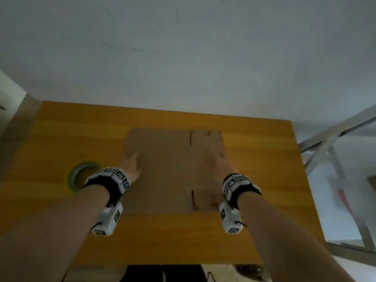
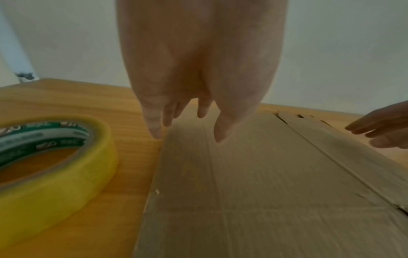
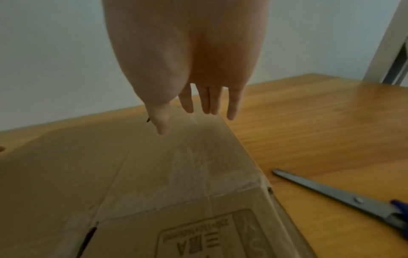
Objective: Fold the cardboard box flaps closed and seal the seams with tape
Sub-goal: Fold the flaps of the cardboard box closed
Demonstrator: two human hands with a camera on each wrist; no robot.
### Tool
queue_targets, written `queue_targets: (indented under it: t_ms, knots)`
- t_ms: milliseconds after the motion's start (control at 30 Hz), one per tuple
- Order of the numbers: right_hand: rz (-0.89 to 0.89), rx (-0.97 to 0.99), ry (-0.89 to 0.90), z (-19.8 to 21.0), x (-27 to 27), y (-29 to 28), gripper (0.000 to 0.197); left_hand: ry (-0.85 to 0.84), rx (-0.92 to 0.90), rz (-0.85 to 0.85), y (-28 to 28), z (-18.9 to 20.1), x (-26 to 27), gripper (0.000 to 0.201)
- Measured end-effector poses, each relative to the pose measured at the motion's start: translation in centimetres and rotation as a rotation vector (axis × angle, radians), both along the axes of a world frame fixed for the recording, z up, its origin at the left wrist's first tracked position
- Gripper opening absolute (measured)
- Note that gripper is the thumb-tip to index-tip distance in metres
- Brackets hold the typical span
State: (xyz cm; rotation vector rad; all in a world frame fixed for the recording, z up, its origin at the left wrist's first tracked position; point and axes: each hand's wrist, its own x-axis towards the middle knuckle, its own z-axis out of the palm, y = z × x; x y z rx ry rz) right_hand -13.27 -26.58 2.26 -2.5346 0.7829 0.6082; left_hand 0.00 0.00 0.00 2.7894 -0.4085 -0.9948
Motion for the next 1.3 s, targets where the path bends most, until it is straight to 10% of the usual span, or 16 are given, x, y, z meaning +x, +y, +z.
queue_targets:
  t_ms: [200, 767, 1300]
  knots:
    - [-0.133, 0.074, 0.084, -1.6, 0.1, -0.4, 0.085, 0.031, 0.061, 0.034, 0.0, -0.8, 0.0, 0.068]
    - [-0.469, 0.149, -0.176, -0.6, -0.5, -2.1, 0.094, -0.06, -0.12, 0.385, -0.4, 1.5, 0.2, 0.088]
    - [-0.59, 0.348, -0.724, 9.3, 0.5, -4.1, 0.067, -0.3, -0.623, 0.429, -0.3, 12.9, 3.5, 0.059]
